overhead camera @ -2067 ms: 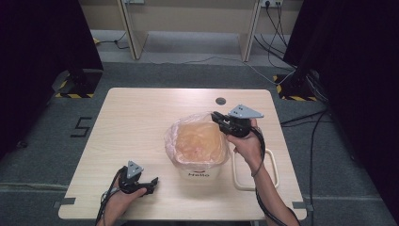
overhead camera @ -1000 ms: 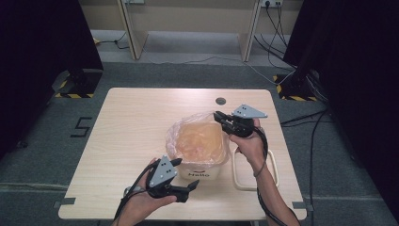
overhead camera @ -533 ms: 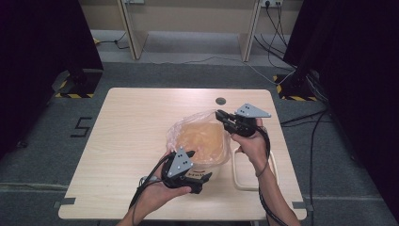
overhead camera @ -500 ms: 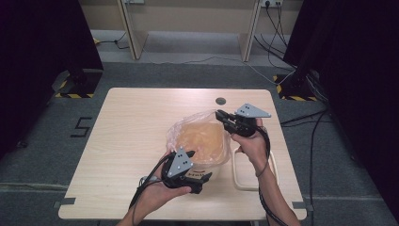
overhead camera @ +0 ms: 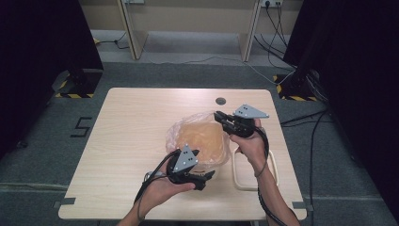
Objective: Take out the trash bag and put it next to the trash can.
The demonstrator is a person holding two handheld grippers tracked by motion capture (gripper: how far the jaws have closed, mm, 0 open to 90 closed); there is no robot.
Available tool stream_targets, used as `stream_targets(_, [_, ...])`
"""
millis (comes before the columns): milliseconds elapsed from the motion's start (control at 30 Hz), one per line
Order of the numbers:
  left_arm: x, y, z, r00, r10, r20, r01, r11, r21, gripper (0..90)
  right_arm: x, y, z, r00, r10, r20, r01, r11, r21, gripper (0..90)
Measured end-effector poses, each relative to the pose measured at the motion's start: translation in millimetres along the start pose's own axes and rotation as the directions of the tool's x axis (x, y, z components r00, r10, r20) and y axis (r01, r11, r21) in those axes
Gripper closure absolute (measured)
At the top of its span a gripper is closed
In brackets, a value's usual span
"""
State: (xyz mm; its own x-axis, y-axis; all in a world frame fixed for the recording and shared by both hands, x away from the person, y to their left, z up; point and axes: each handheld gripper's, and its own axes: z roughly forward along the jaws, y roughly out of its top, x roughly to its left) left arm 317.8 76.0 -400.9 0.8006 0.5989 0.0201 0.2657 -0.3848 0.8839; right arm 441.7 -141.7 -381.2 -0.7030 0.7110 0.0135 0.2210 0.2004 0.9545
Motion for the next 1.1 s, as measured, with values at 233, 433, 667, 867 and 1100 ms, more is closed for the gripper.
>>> stream_targets(233, [1.6, -4.5, 4.6, 0.9994, -0.017, 0.031, 0.016, 0.9989, 0.043, 35.9, 2.2, 4.2, -3.5, 0.9999, -0.015, -0.002, 0.015, 1.000, -0.010, 82.9])
stream_targets(433, [2.6, -2.4, 4.7, 0.9998, 0.004, 0.019, -0.005, 0.9984, 0.056, 48.5, 2.4, 6.0, -5.5, 0.9999, -0.015, -0.004, 0.015, 1.000, -0.016, 82.9])
stream_targets(667, [7.6, 2.3, -3.4, 0.9989, 0.006, 0.047, -0.007, 0.9995, 0.030, 71.9, 2.6, 7.1, -6.8, 0.9999, -0.013, -0.007, 0.013, 1.000, -0.025, 82.7])
stream_targets(867, [8.5, 7.3, -10.6, 0.9969, -0.017, 0.077, 0.015, 0.9996, 0.026, 81.4, 2.6, 6.2, -6.1, 0.9999, -0.011, -0.005, 0.011, 1.000, -0.022, 82.7])
stream_targets(1100, [9.8, 8.1, -15.3, 0.9937, -0.028, 0.109, 0.027, 0.9996, 0.009, 85.0, 1.8, 8.0, -9.5, 1.0000, 0.000, -0.002, 0.000, 0.999, -0.037, 82.0])
